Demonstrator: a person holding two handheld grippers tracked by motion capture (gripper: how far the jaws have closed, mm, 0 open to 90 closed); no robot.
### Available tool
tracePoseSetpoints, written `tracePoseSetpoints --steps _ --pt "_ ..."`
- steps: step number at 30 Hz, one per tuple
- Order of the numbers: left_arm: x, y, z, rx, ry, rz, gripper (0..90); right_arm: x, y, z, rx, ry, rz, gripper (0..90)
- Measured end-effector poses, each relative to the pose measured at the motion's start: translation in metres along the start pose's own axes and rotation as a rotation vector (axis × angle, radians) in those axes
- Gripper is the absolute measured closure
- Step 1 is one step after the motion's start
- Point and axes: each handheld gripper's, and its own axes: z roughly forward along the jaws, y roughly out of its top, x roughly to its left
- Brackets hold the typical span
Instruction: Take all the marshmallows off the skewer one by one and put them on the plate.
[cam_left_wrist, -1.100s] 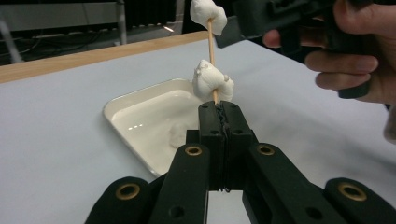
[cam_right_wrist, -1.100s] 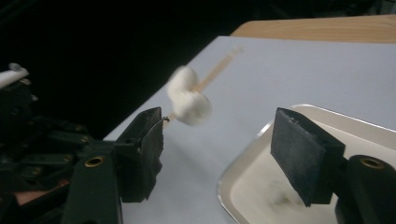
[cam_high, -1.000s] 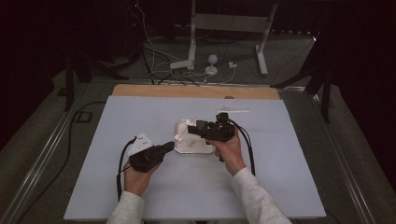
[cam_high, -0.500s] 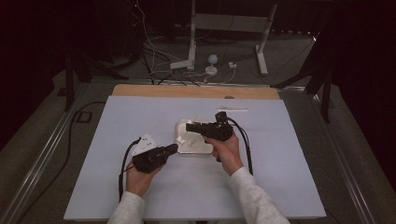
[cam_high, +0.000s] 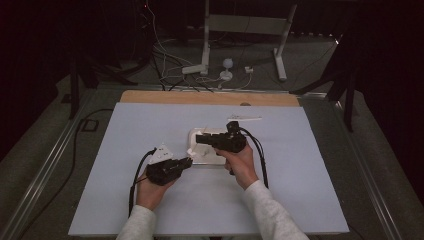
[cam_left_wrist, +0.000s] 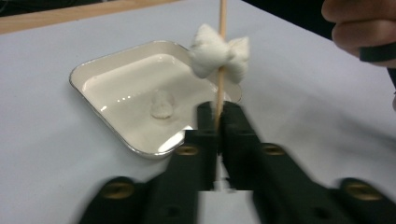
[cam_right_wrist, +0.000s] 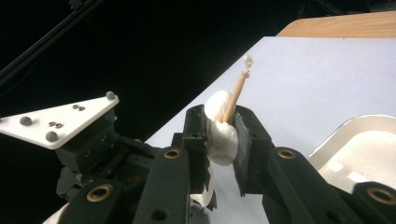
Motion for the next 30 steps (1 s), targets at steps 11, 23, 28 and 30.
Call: tracePoseSetpoints --steps 11,23,28,30 --pt "0.001 -0.005 0.000 0.029 0.060 0.043 90.0 0.000 0.007 -0.011 -0.068 -0.052 0.001 78.9" --pt "0.008 -0.007 -0.007 0.002 0.059 0.008 90.0 -0.006 0.027 -0.053 -0.109 -0.154 -0.048 79.1" --pt "0.007 -0.006 -0.006 -0.018 0.046 -0.011 90.0 -0.013 0.020 -0.046 -0.070 -0.185 -0.049 78.6" --pt "0.008 -0.006 -0.007 -0.021 0.043 -0.015 90.0 -0.014 0.019 -0.045 -0.065 -0.193 -0.051 78.5"
